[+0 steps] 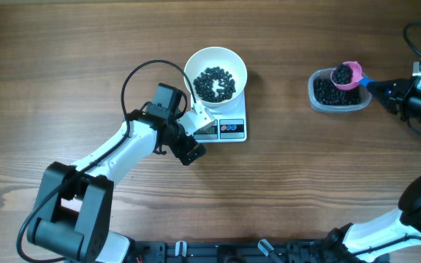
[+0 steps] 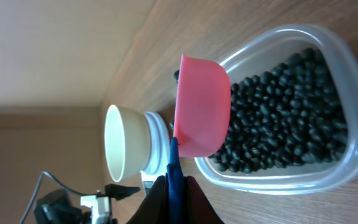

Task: Scoop item into bowl and weigh 150g on scale
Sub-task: 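Carry the scoop over the bowl and pour beans with the right gripper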

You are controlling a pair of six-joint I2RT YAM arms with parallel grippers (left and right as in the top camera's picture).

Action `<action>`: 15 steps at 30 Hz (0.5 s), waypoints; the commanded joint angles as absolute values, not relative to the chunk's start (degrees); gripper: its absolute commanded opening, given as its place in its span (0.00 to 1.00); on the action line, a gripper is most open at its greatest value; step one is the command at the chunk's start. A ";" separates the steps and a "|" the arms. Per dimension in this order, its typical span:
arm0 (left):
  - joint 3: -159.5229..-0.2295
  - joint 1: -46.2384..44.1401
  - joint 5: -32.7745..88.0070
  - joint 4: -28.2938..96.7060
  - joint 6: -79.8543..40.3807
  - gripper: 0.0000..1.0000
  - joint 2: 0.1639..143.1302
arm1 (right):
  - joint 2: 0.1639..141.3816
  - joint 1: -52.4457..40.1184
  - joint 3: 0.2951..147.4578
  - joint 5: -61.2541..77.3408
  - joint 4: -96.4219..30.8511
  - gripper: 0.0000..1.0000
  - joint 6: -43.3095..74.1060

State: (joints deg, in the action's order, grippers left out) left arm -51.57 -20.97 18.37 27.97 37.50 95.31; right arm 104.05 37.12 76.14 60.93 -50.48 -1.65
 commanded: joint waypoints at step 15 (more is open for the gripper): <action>-51.31 -20.99 19.49 27.81 38.79 1.00 95.81 | 104.47 23.11 75.83 69.76 -25.63 0.04 16.91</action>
